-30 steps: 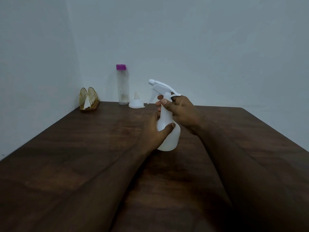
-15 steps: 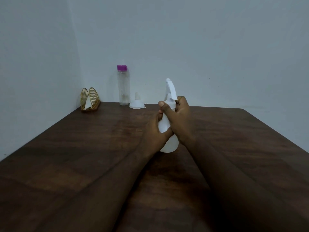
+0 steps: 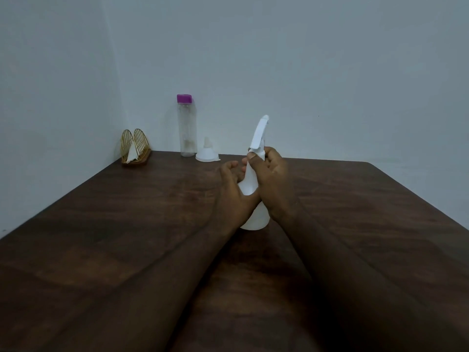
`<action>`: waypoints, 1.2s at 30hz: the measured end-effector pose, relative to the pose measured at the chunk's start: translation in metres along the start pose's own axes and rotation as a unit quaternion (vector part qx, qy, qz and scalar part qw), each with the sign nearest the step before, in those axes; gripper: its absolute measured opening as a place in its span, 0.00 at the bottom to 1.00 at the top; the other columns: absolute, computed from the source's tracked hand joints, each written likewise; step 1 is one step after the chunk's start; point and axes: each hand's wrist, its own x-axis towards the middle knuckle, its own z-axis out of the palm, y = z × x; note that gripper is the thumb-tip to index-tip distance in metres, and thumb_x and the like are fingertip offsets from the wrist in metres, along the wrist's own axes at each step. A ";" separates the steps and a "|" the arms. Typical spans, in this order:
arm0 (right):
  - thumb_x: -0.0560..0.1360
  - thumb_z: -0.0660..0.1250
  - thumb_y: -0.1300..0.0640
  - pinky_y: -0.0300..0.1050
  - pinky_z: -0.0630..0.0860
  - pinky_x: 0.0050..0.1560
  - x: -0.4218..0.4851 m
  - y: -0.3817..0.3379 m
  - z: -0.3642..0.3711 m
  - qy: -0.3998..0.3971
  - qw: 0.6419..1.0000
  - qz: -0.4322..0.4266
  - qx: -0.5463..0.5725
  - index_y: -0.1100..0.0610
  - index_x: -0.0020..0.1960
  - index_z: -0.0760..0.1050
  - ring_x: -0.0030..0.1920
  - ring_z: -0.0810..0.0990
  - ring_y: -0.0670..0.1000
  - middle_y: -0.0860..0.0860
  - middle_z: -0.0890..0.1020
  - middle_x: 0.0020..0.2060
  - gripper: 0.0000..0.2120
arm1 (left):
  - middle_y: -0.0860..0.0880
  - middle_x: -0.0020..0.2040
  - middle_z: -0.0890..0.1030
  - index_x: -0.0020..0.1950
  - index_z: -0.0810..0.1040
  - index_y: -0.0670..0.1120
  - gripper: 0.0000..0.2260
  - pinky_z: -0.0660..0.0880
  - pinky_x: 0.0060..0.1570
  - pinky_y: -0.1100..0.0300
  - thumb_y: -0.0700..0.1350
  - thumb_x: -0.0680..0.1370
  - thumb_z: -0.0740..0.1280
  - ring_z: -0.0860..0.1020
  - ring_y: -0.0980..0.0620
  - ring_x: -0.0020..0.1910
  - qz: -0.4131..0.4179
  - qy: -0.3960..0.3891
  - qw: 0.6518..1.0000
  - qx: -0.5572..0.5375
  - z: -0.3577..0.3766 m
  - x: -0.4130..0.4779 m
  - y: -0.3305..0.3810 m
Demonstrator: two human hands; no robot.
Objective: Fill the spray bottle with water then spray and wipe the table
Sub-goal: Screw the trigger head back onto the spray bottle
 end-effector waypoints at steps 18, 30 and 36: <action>0.78 0.68 0.58 0.48 0.81 0.47 0.002 -0.005 -0.010 -0.086 0.993 0.030 0.074 0.61 0.53 0.75 0.44 0.84 0.52 0.54 0.84 0.43 0.08 | 0.65 0.52 0.75 0.79 0.53 0.46 0.44 0.74 0.57 0.64 0.51 0.69 0.74 0.75 0.69 0.50 0.062 -0.063 0.996 -0.004 -0.004 0.050 -0.001; 0.76 0.66 0.54 0.55 0.78 0.54 0.006 -0.007 -0.017 -0.181 0.972 0.079 0.128 0.62 0.56 0.78 0.49 0.83 0.57 0.58 0.84 0.47 0.14 | 0.46 0.71 0.70 0.79 0.49 0.49 0.50 0.72 0.58 0.69 0.50 0.65 0.75 0.74 0.58 0.63 0.078 -0.120 0.987 -0.076 -0.016 0.060 -0.001; 0.76 0.64 0.55 0.54 0.79 0.56 0.006 -0.008 -0.021 -0.208 0.962 0.096 0.152 0.62 0.60 0.77 0.51 0.83 0.57 0.60 0.83 0.51 0.16 | 0.43 0.59 0.76 0.78 0.54 0.49 0.48 0.75 0.51 0.67 0.55 0.62 0.73 0.78 0.50 0.56 0.109 -0.058 0.991 -0.057 -0.014 0.053 0.005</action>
